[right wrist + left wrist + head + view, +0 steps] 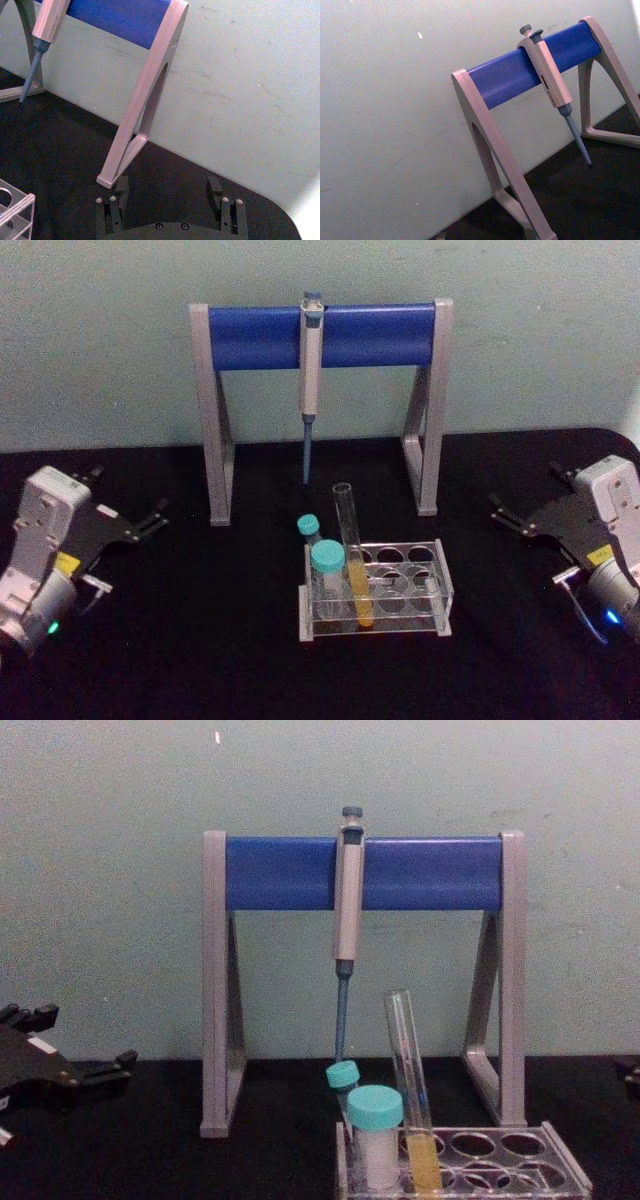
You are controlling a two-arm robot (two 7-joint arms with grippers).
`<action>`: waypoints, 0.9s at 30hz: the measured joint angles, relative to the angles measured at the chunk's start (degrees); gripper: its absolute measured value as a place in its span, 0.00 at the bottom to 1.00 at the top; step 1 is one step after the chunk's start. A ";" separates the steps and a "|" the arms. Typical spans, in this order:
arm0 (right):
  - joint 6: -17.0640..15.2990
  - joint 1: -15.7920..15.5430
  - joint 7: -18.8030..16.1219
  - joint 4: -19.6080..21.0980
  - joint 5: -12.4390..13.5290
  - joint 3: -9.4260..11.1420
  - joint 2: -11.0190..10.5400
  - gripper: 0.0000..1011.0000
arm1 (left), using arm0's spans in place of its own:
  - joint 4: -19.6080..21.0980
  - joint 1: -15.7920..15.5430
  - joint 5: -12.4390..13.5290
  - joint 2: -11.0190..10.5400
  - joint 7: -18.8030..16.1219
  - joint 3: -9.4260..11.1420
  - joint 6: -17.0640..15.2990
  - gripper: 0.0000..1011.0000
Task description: Pick up the test tube from the test tube rack, shake it, then place it back into the test tube rack.
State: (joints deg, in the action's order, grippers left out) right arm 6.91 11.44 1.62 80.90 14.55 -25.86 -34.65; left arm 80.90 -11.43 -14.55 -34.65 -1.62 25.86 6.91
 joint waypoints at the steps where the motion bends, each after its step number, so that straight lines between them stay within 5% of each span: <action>1: 0.00 0.00 0.00 0.00 0.00 0.00 0.00 0.99 | 0.00 0.00 0.00 0.00 0.00 0.00 0.00 0.99; 27: 0.00 0.00 0.00 0.00 0.00 0.00 0.00 0.99 | 0.00 0.00 0.00 0.00 0.00 0.00 0.00 0.99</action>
State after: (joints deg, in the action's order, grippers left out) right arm 6.91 11.43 1.62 80.90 14.55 -25.86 -34.65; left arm 80.90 -11.43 -14.55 -34.64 -1.62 25.86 6.91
